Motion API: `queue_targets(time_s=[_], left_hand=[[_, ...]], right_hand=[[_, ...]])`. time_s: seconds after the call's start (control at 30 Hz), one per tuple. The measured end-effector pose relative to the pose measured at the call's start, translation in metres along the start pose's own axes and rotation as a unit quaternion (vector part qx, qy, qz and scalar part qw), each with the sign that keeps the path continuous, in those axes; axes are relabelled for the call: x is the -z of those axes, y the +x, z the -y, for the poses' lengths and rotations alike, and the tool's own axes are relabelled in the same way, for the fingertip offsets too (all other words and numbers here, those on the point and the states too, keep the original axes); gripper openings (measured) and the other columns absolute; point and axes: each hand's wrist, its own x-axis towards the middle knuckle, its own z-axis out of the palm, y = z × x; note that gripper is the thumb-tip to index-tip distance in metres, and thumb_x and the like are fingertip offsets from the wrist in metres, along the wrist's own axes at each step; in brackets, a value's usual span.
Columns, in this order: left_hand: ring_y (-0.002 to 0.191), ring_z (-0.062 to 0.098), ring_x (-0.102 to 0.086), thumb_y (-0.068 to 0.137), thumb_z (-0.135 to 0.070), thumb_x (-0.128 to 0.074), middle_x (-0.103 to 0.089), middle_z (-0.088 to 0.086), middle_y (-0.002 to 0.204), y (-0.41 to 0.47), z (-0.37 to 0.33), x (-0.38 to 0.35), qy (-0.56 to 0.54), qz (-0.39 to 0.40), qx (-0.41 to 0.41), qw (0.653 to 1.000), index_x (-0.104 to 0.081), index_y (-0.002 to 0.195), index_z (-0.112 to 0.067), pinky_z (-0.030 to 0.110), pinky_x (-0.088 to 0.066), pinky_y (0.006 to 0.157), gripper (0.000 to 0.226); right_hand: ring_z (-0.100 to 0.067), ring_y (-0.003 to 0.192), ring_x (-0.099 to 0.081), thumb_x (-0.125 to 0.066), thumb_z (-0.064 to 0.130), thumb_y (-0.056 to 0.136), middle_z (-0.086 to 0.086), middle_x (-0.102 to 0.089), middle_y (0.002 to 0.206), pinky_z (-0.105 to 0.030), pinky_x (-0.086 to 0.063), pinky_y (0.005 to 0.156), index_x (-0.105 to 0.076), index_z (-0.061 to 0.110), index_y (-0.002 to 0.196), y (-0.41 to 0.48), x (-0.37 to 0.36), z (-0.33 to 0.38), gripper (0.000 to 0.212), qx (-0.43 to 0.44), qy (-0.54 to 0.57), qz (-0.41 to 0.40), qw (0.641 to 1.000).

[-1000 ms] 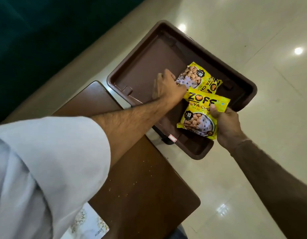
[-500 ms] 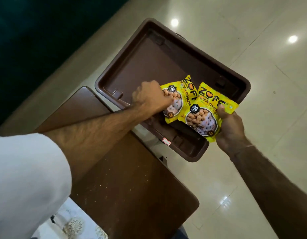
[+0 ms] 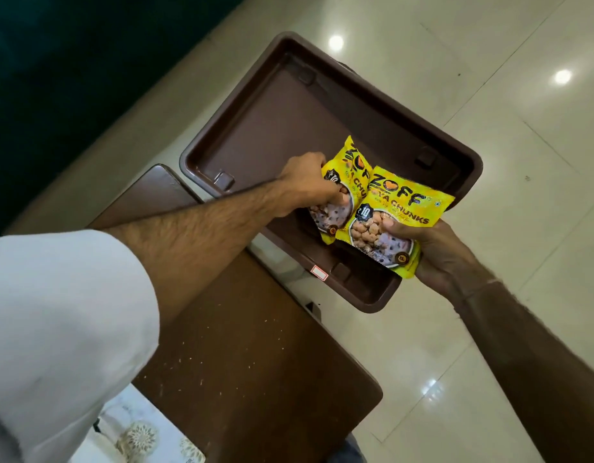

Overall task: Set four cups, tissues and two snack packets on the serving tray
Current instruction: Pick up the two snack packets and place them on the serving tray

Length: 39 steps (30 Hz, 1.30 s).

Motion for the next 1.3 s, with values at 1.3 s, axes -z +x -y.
queue_targets(time_s=[1.3], left_hand=[[0.064,0.01,-0.073,0.071,-0.027,-0.078,-0.077,-0.006,0.072,-0.574,0.476,0.07,-0.569,-0.4,0.159,0.701,-0.072,0.09,-0.015,0.027,-0.062,0.061,0.024]], right_hand=[[-0.031,0.096,-0.075,-0.068,-0.001,0.082,-0.013,-0.076,0.11,-0.039,-0.062,0.073,-0.067,0.003,0.12,-0.182,-0.322,-0.264,0.039,-0.039,-0.364,0.267,0.892]])
